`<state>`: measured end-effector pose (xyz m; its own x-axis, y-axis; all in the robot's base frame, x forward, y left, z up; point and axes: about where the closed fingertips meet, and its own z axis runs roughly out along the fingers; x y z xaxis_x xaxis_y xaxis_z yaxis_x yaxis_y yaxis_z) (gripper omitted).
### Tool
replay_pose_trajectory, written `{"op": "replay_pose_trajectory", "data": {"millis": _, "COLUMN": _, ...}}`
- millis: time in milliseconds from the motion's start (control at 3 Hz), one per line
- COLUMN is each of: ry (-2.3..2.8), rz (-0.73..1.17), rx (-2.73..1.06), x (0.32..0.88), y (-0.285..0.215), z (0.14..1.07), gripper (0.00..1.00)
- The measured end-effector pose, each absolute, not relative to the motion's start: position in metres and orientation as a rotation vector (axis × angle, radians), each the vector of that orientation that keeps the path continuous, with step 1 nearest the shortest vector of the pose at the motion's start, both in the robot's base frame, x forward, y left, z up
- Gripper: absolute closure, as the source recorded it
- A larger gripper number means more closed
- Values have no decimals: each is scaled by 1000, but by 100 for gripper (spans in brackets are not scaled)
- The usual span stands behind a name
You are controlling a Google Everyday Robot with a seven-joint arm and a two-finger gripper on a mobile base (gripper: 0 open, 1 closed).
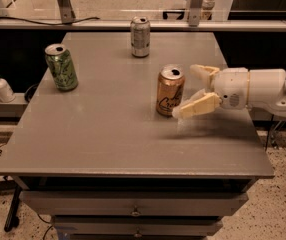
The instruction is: Move orange can near 7up can
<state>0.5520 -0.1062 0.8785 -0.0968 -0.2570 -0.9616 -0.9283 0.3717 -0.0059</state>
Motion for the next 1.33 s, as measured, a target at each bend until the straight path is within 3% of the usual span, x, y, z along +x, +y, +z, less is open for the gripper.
{"op": "replay_pose_trajectory", "data": {"millis": 667, "ry": 1565, "rz": 829, "rx": -1152, "x": 552, "y": -73, "z": 866, "gripper": 41}}
{"op": "replay_pose_trajectory", "data": {"millis": 1333, "ry": 1578, "rz": 763, "rx": -1140, "x": 583, "y": -80, "z": 885, "gripper": 88}}
